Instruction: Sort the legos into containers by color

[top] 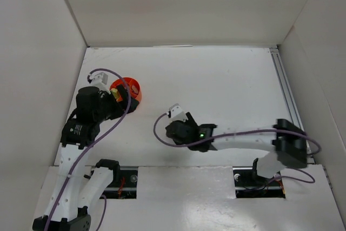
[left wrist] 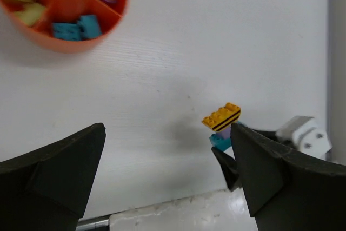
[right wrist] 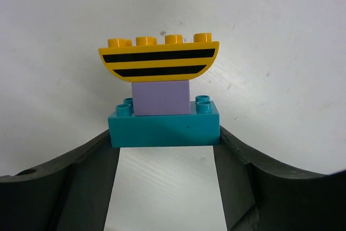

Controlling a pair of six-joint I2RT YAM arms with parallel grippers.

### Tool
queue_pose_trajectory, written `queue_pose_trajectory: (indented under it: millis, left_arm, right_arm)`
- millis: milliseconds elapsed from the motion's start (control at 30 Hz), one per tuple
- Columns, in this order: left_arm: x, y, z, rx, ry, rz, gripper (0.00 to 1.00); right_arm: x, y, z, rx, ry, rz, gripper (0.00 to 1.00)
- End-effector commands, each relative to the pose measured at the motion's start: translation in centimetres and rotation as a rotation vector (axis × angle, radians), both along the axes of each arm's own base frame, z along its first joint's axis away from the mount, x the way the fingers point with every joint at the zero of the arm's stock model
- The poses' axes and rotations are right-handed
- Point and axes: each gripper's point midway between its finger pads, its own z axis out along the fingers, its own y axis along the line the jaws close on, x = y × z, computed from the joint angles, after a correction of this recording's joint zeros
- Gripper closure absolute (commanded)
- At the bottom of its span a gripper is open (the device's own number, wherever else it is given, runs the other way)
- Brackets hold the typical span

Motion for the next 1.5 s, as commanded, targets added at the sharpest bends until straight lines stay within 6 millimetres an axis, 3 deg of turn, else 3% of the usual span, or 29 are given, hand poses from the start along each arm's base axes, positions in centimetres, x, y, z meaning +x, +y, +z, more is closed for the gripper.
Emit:
queue_pose_trajectory:
  millis: [0,33,67,100,133,167,200,500,733,867,1133,1200,1233,1333,1367,1467]
  left_arm:
    - [-2.1,-5.9,0.6,-0.145,-0.066,-0.396,0.00]
    - [-2.8,-7.0,-0.5,-0.194,-0.046,-0.471,0.00]
    - [-3.4,-8.1,-0.4,-0.239,-0.058,-0.546,0.00]
    - [-3.4,-9.0,0.4,-0.270,-0.120,-0.621,0.00]
    - [-4.9,-10.2,0.7,-0.349,-0.112,-0.736,0.00]
    - [-5.4,-10.6,0.0,-0.401,-0.085,-0.763,0.00]
    - [-5.2,-11.0,0.7,-0.414,-0.140,-0.801,0.00]
    - [-7.5,-12.3,3.1,-0.495,-0.226,-0.942,0.00]
    - [-8.1,-12.3,1.3,-0.513,-0.170,-0.960,0.00]
    - [-8.3,-12.3,0.6,-0.513,-0.156,-0.957,0.00]
    - [-8.2,-12.4,1.3,-0.529,-0.167,-0.953,0.25]
    - [-8.2,-12.3,1.1,-0.527,-0.160,-0.953,0.36]
    - [-8.3,-12.3,0.9,-0.531,-0.146,-0.949,0.49]
    - [-8.6,-12.2,0.6,-0.523,-0.141,-0.951,0.68]
    - [-8.6,-12.2,0.6,-0.523,-0.141,-0.951,0.80]
    - [-8.7,-12.2,0.6,-0.520,-0.133,-0.951,0.92]
  right_arm:
    - [-0.1,1.7,8.5,0.140,-0.227,0.390,0.61]
    - [-1.4,2.7,9.7,0.202,-0.226,0.532,0.61]
    - [-1.9,2.0,12.3,0.223,-0.290,0.603,0.61]
    - [-2.7,2.2,13.5,0.240,-0.313,0.672,0.61]
    - [-3.9,2.3,14.0,0.257,-0.304,0.757,0.63]
    - [-4.6,2.2,14.6,0.272,-0.308,0.802,0.63]
    - [-5.2,2.1,16.4,0.283,-0.353,0.866,0.63]
    - [-6.0,3.0,17.9,0.236,-0.379,0.993,0.69]
    - [-4.5,3.1,19.4,0.227,-0.443,0.924,0.69]
    - [-4.8,4.0,20.1,0.251,-0.456,0.953,0.70]
    - [-4.8,6.0,19.0,0.226,-0.425,1.008,0.71]
    - [-4.2,5.9,18.6,0.201,-0.428,0.978,0.72]
    - [-4.2,5.9,18.6,0.201,-0.428,0.977,0.72]
    - [-3.1,5.5,19.1,0.187,-0.448,0.930,0.72]
    - [-3.0,5.4,19.1,0.181,-0.451,0.919,0.72]
    - [-2.4,5.0,19.5,0.181,-0.461,0.897,0.72]
